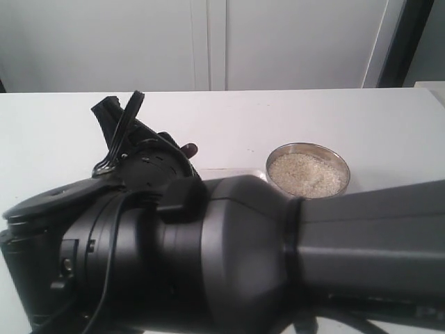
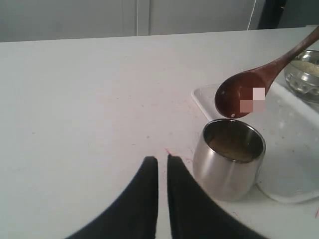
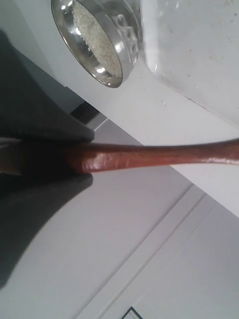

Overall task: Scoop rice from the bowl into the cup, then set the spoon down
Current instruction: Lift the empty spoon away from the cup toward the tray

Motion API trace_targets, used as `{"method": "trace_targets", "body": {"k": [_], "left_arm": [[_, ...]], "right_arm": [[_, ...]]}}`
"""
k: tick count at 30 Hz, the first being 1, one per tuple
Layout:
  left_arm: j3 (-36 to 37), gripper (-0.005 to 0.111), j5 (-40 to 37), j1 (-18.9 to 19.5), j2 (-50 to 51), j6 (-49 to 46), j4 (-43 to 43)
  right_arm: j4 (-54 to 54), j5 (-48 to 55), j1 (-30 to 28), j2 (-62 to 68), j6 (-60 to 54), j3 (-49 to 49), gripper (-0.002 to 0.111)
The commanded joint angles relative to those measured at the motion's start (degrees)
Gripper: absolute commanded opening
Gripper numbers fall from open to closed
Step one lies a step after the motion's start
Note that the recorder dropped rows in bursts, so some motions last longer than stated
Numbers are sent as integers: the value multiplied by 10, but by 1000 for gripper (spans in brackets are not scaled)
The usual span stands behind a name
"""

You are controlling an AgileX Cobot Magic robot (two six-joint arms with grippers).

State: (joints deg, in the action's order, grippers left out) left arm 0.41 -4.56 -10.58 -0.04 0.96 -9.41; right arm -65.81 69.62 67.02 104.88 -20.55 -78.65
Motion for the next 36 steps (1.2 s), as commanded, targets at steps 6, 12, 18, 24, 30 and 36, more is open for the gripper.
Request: {"method": "trace_targets", "body": {"k": [6,12,18,24,30,36], "left_arm": [[-4,14,2,-2,0,1,-4],[-4,14,2,-2,0,1,-4],[-4,14,2,-2,0,1,-4],[-4,14,2,-2,0,1,-4],[-4,14,2,-2,0,1,-4],[-4,14,2,-2,0,1,-4]], "right_arm": [[5,3,4,-3,29,0,0],[4,3,3,-21,150,0,0],[24,3,3,-66,235,0,0],[48,3,0,-120,292,0,0],[156,3,-41,-167,445,0,0],[249,3,-83,-195,614,0,0]]}}
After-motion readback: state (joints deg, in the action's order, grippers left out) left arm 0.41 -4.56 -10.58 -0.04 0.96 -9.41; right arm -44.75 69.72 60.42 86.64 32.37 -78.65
